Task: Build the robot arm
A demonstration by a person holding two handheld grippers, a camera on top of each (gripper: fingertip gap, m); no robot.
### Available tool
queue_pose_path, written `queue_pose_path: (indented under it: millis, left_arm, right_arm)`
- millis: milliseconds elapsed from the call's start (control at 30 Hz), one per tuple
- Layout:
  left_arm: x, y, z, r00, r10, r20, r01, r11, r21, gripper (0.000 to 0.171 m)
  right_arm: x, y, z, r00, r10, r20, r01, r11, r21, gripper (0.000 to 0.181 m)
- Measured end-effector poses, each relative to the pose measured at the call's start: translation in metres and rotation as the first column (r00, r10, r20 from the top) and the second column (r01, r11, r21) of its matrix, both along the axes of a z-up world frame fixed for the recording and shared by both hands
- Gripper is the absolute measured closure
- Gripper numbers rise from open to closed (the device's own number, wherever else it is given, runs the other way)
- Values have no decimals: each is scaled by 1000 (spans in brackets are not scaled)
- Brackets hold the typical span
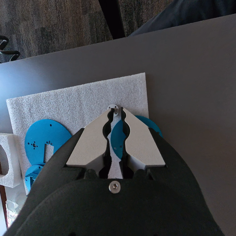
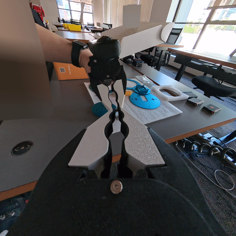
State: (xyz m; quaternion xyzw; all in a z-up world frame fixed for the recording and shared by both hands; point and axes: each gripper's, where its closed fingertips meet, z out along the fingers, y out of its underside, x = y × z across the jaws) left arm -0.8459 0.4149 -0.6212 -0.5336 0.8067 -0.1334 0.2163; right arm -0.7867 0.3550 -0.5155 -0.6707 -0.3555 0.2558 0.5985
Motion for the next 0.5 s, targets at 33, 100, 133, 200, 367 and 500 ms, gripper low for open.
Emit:
queue_pose_path:
  millis: [33,100,133,200,367,500]
  left_arm:
    - [0,1,0,1000,-3,-2,3,1000,6,165]
    - [-1,2,0,1000,-10,-11,10,1000,1,165]
    - [-1,3,0,1000,-7,-15,7,1000,-9,165]
    - [-1,3,1,1000,10,-26,-11,999,-31,166]
    - [2,3,6,996,89,-29,-93,979,-182,166]
    - [13,-8,26,970,242,-16,-212,814,-541,166]
  right_arm:
    - [0,1,0,1000,3,3,-3,1000,-1,178]
    - [-1,2,0,1000,13,8,-13,1000,-4,178]
    - [-2,2,1,1000,17,6,-17,1000,-2,178]
    - [-3,5,2,1000,25,3,-25,1000,-4,178]
    - [-11,10,-3,999,50,4,-50,998,-27,178]
    - [-15,15,-16,998,56,32,-54,997,-62,178]
